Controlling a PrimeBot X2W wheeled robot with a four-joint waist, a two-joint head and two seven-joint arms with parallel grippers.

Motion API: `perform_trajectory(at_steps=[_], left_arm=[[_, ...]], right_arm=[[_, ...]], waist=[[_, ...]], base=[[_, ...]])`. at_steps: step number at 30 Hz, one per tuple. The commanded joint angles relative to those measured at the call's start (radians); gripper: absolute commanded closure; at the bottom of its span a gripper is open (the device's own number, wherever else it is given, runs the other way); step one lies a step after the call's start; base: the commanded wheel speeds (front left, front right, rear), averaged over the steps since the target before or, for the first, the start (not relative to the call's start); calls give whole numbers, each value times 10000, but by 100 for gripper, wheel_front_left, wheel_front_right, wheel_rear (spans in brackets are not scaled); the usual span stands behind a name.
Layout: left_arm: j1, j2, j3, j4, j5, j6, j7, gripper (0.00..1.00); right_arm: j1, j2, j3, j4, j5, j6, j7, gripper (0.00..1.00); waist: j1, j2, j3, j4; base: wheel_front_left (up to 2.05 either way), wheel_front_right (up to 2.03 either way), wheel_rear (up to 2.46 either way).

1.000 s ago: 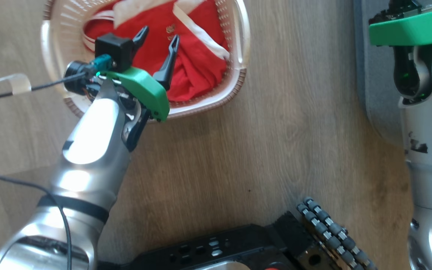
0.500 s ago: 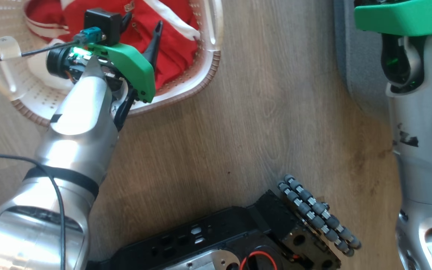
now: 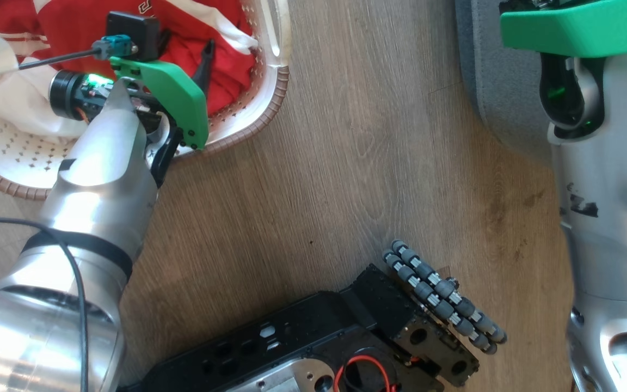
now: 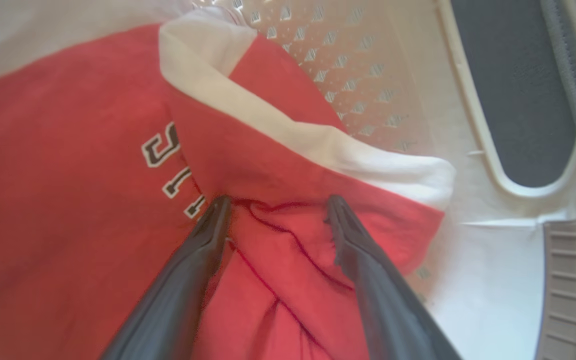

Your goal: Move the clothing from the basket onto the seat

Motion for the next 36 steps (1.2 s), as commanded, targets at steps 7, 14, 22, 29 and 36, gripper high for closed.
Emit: perform_trajectory(at_steps=[7, 14, 22, 29, 36], left_arm=[[194, 55, -572, -378, -578, -14, 160, 100], [225, 269, -905, -578, -1090, -14, -134, 100], [843, 262, -914, -1109, -1579, -15, -319, 100], [1584, 329, -501, -2354, -1457, -15, -325, 100], [2397, 222, -46, -3604, -1056, -15, -326, 100]], right_arm=[[538, 143, 16, -326, 225, -2, -63, 0], [472, 145, -71, -156, 295, -2, -63, 0], [711, 44, -113, 149, -117, -2, -63, 0], [1109, -307, 198, 595, -228, -2, -63, 0], [1670, -734, 450, 1171, -167, -2, -63, 0]], waist=[[0, -1, 10, -25], [0, -1, -353, 31], [0, -1, -1664, 813], [0, -1, -2933, 1511], [0, -1, -4342, 2325]], base=[[0, 0, 0], [0, 0, 0], [0, 0, 0], [0, 0, 0], [0, 0, 0]])
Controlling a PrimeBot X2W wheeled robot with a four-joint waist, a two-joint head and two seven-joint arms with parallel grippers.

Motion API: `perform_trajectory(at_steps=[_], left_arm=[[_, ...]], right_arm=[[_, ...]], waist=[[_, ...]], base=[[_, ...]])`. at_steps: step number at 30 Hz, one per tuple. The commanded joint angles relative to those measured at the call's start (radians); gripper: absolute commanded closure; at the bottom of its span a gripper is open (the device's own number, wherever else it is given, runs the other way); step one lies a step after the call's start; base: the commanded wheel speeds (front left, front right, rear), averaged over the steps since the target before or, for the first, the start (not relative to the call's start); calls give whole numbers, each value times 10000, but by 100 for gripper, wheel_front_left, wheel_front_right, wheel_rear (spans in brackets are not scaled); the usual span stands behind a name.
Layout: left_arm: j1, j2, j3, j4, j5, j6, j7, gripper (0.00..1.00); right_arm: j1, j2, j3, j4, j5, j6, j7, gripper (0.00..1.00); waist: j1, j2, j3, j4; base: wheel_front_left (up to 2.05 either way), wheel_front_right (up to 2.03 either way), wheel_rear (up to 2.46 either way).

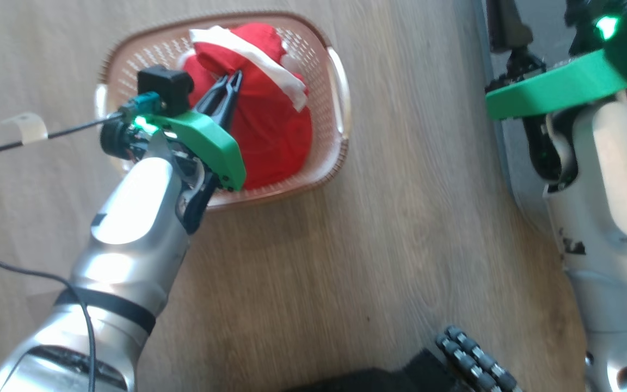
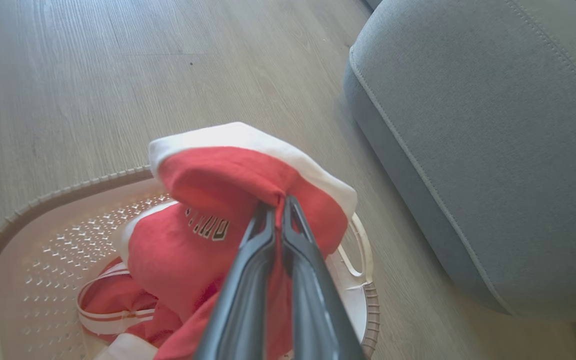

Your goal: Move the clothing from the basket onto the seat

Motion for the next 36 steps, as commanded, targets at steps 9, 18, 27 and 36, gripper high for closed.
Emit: perform_trajectory(at_steps=[9, 18, 27, 36], left_arm=[[1070, -33, 732, -1740, 405, -15, -125, 100], [1676, -61, 1042, -2456, 561, -15, -125, 100], [2053, -71, 1265, -3055, 676, -15, -125, 100], [2131, -73, 1311, -3695, 720, -15, -126, 100]], right_arm=[[1207, -264, 472, 380, 126, -2, -63, 0], [1984, -267, 640, 802, 252, -2, -63, 0], [2722, -192, 732, 1139, 355, -2, -63, 0], [3347, -105, 745, 1253, 405, -2, -63, 0]], waist=[[1, -1, -2477, 1448], [1, -1, -3831, 1799], [1, -1, -4983, 2009], [1, -1, -5764, 2156]], base=[[0, 0, 0], [0, 0, 0], [0, 0, 0], [0, 0, 0]])
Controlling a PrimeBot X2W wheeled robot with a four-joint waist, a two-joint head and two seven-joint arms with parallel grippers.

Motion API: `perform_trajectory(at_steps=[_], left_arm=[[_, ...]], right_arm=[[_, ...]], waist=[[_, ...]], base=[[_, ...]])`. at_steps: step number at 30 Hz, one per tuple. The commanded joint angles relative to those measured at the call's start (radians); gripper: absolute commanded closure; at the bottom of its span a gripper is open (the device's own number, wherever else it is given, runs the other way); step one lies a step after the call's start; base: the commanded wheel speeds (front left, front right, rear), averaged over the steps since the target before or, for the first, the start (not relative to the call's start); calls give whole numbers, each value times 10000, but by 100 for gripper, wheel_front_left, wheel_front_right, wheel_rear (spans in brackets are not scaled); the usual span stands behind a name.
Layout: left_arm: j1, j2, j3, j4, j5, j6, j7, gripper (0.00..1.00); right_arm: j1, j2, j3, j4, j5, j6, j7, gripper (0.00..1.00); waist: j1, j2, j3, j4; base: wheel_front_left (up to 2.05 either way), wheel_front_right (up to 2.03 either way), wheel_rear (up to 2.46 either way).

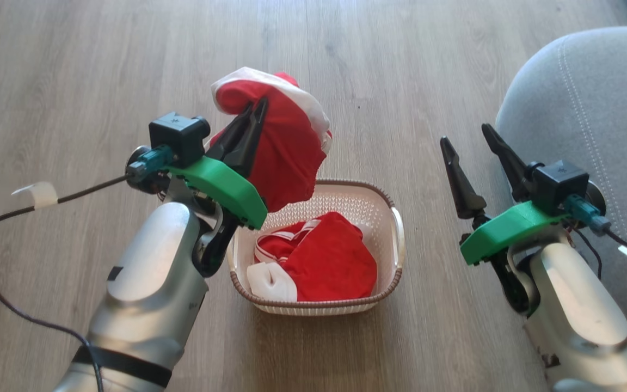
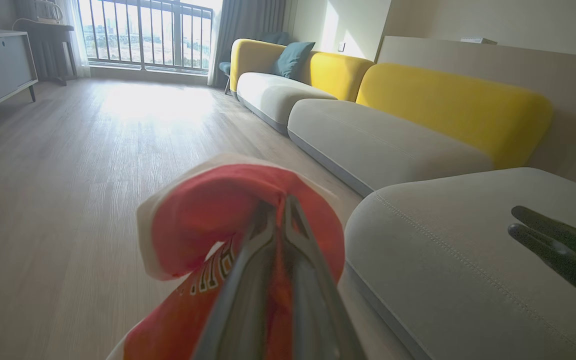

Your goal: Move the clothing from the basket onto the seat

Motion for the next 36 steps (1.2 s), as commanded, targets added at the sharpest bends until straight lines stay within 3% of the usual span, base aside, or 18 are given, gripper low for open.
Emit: perform_trajectory(at_steps=[1, 16, 23, 36], left_arm=[[-337, 155, 360, -503, 38, -15, -126, 100], [-843, 225, 426, -1427, 232, -15, -126, 100], [-878, 205, 300, -1461, 183, -15, -126, 100], [-978, 149, -352, -1565, 65, -15, -126, 100]], right_arm=[[-5, 120, 154, -279, 44, -2, -65, 0], [292, 195, 118, -307, 98, -2, -65, 0], [62, 226, 569, -528, 153, -2, -65, 0], [-1852, -161, 3641, -297, 1256, -2, -65, 0]], waist=[[1, 0, -196, 54], [1, 0, -300, 31], [1, 0, -217, 92], [1, 0, -12, 405]], base=[[0, 0, 0], [0, 0, 0], [0, 0, 0], [0, 0, 0]])
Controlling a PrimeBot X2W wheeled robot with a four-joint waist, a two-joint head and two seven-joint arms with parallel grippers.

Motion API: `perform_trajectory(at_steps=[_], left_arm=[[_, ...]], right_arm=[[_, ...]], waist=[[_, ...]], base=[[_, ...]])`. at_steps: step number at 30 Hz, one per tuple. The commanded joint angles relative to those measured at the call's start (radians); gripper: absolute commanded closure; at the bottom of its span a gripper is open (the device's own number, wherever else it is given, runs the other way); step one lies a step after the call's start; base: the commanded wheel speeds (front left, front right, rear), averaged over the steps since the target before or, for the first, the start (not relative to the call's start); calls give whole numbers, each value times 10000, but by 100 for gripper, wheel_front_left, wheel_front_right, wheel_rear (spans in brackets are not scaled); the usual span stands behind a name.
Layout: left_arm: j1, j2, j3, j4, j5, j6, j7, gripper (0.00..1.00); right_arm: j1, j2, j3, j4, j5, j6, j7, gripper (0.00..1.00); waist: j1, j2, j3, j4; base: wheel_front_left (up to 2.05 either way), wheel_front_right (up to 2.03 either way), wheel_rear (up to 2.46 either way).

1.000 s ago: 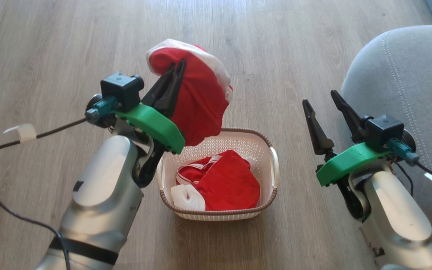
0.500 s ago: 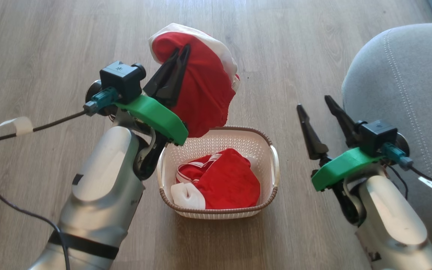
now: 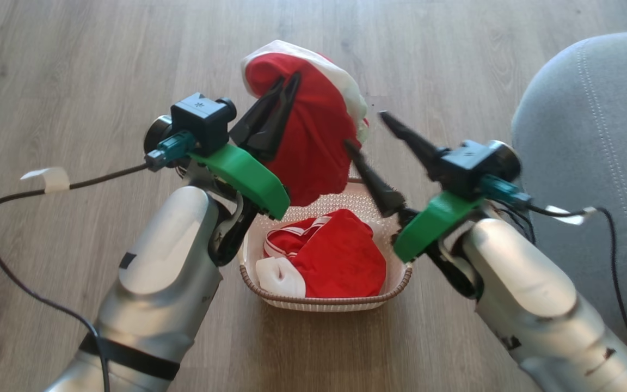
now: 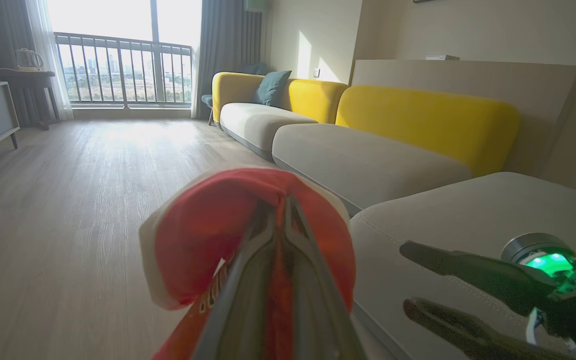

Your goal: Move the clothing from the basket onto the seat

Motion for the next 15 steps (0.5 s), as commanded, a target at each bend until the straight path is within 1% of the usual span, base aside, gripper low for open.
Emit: perform_trajectory(at_steps=[1, 5, 7, 12, 15], left_arm=[[-647, 142, 251, -403, -76, -13, -124, 100], [-650, 134, 10, -453, -148, -13, -124, 100], [-651, 132, -108, -481, -208, -13, -124, 100], [-682, 130, -453, -617, -416, -13, -124, 100], [-708, 129, -657, -692, -514, -13, -124, 100]], right_arm=[[-408, -4, 290, -194, 112, -2, -65, 0], [-1039, -61, 990, 129, 350, -2, -65, 0], [-1249, -21, 1334, 519, 470, -2, -65, 0], [-1734, 248, 2271, 1585, 815, -2, -65, 0], [-2014, 442, 2606, 2119, 988, -2, -65, 0]], waist=[[1, 0, 18, 52], [1, 0, 35, 196], [1, 0, 28, 262], [1, 0, 39, 427], [1, 0, 61, 495]], base=[[0, 0, 0], [0, 0, 0], [0, 0, 0], [0, 0, 0], [0, 0, 0]])
